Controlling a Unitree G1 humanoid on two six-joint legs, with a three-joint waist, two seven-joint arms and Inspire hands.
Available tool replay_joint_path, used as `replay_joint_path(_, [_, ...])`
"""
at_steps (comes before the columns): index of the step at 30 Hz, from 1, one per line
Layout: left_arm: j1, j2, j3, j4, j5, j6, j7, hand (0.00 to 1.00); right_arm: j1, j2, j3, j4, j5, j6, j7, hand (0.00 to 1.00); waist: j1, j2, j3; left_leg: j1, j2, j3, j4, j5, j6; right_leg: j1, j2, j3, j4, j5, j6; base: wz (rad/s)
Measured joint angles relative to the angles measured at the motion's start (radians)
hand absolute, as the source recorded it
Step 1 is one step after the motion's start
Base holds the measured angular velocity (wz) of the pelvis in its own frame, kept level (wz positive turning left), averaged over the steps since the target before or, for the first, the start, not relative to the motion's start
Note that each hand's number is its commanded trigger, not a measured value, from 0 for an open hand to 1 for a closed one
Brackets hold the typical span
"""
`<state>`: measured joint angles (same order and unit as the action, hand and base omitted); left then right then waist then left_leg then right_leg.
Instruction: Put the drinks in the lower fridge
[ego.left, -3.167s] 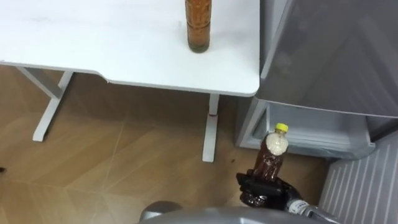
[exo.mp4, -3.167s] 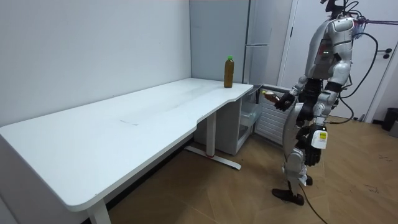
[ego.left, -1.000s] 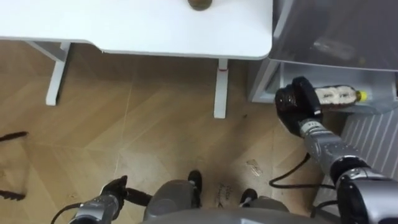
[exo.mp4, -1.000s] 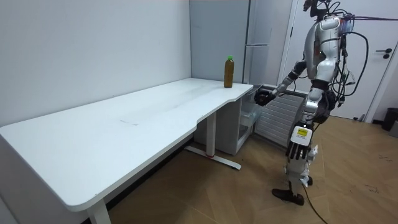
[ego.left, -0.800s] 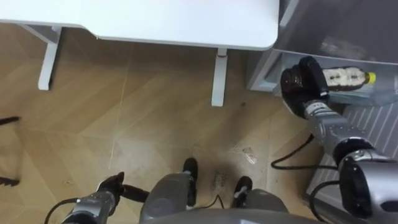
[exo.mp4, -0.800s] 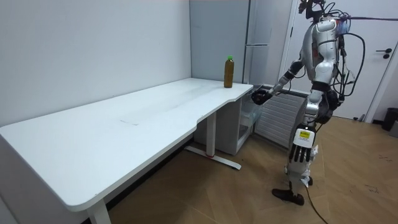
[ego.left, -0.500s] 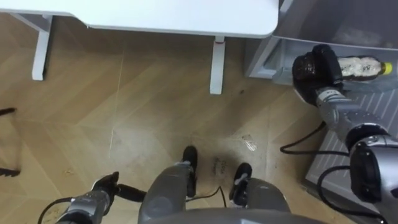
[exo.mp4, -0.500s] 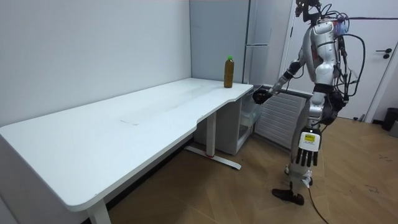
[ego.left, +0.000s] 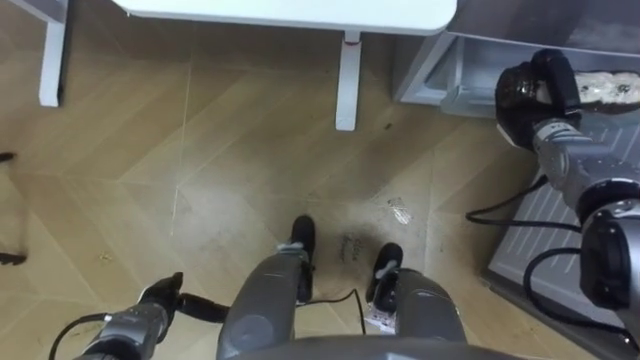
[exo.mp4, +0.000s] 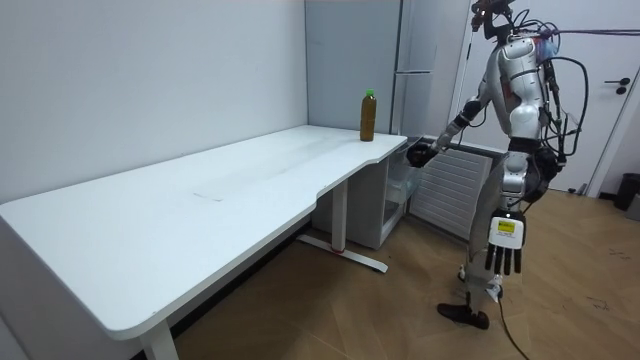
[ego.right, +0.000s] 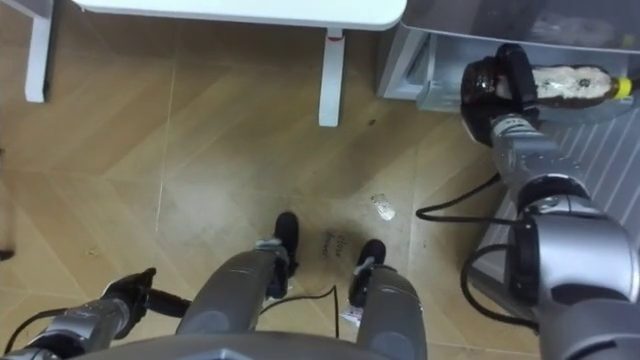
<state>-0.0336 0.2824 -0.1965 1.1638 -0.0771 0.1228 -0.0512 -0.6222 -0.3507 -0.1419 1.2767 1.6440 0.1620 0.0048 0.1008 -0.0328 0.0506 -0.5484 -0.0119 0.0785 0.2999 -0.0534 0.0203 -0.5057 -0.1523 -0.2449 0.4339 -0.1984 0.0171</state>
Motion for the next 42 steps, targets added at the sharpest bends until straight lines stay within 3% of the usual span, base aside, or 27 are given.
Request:
replay_joint_path(8, [-0.005, 0.006, -0.025, 0.001, 0.0, 0.003, 0.001, 0.0, -0.011, -0.006, 0.002, 0.015, -0.008, 0.002, -0.017, 0.0, 0.007, -0.002, 0.0013, -0.017, 0.0, 0.001, 0.005, 0.002, 0.004, -0.012, -0.002, -0.007, 0.002, -0.003, 0.002, 0.05])
replay_joint_path(17, [-0.013, 0.006, -0.041, 0.002, -0.005, 0.001, 0.018, 0.0, -0.036, -0.046, 0.024, 0.018, -0.08, 0.002, -0.045, 0.0, 0.014, -0.006, 0.0035, -0.036, -0.017, 0.004, 0.004, 0.005, 0.008, -0.05, -0.024, -0.002, 0.049, -0.026, 0.005, 0.03])
replay_joint_path(20, [-0.016, 0.008, -0.042, 0.0, 0.001, 0.001, 0.018, 0.0, -0.052, -0.072, 0.057, 0.017, -0.163, -0.002, -0.034, 0.0, 0.012, -0.007, 0.0042, -0.036, -0.016, 0.006, 0.004, 0.005, 0.008, -0.05, -0.023, 0.0, 0.05, -0.026, 0.005, 0.0])
replay_joint_path(25, [-0.022, 0.027, -0.078, -0.003, 0.0, -0.001, 0.019, 0.0, -0.077, -0.112, 0.203, 0.01, -0.282, -0.008, -0.007, 0.0, 0.012, -0.022, 0.0123, -0.036, -0.013, 0.005, 0.004, 0.006, 0.007, -0.055, -0.019, 0.005, 0.051, -0.027, 0.003, 0.0])
replay_joint_path(30, [-0.022, 0.041, -0.129, -0.002, 0.0, -0.001, 0.013, 0.0, -0.087, -0.116, 0.278, 0.01, -0.313, -0.007, 0.001, 0.0, 0.017, -0.039, 0.0115, -0.036, -0.011, 0.003, 0.007, 0.006, 0.007, -0.049, -0.015, 0.003, 0.049, -0.025, 0.002, 0.0])
replay_joint_path(42, [-0.02, 0.05, -0.141, -0.001, -0.001, -0.001, -0.002, 0.0, -0.087, -0.116, 0.295, 0.01, -0.318, -0.007, 0.016, 0.0, 0.033, -0.038, 0.011, -0.036, 0.0, 0.002, 0.011, 0.009, 0.002, -0.045, -0.007, -0.006, 0.047, -0.017, -0.007, 0.0])
